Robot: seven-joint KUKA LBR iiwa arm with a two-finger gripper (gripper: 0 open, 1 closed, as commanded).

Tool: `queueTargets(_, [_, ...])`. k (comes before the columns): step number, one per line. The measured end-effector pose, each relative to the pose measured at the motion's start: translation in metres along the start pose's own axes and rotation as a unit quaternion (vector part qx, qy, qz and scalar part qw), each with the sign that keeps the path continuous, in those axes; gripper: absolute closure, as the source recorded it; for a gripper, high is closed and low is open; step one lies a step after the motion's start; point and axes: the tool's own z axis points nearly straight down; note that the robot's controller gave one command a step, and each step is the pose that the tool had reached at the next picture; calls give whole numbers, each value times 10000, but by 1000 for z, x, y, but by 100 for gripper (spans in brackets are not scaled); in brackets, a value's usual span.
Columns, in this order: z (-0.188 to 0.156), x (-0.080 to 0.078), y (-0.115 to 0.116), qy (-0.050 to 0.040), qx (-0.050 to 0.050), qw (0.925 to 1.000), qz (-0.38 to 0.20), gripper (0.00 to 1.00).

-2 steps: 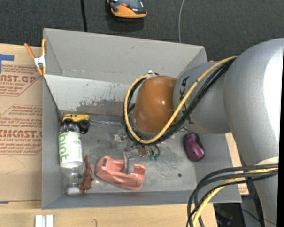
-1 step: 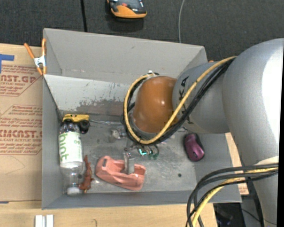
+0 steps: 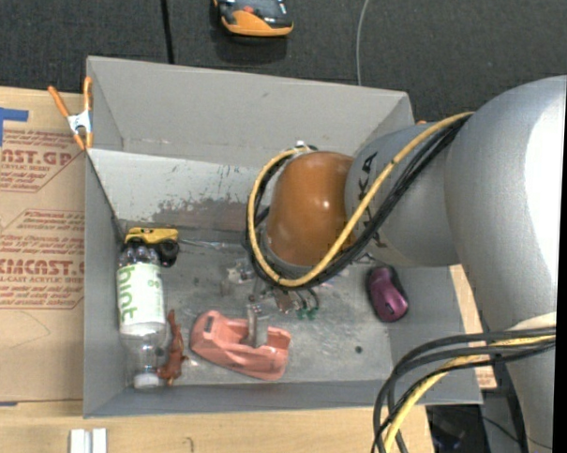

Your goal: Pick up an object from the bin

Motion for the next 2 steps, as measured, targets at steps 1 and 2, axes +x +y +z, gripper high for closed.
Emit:
queueTargets(1, [2, -2, 0, -90, 2, 10000, 2, 0])
queueTargets(2, [0, 0, 0, 0, 0, 10000, 0, 100])
